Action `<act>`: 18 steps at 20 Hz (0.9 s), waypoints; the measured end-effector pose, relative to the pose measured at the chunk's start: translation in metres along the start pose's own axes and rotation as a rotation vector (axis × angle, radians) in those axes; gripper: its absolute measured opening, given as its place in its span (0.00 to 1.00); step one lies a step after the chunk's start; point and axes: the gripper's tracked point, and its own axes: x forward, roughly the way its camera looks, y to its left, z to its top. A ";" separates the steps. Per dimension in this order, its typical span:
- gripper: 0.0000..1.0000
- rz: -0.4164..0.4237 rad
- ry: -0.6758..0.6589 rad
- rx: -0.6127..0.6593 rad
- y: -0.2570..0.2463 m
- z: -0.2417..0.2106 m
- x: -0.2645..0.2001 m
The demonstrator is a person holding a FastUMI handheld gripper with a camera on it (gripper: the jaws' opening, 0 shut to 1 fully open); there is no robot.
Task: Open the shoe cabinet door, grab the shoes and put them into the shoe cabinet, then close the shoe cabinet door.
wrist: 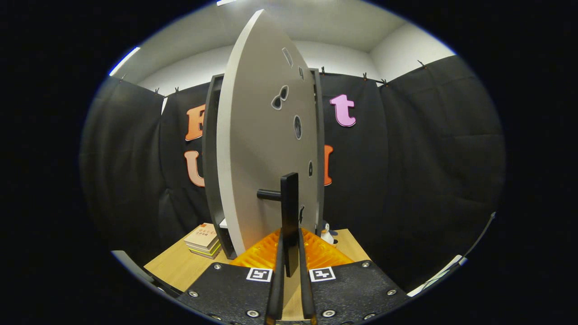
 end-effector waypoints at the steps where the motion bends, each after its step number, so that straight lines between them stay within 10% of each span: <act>1: 0.16 0.000 0.002 -0.003 -0.009 -0.004 -0.002; 18: 0.09 -0.158 0.023 -0.002 -0.096 -0.009 -0.012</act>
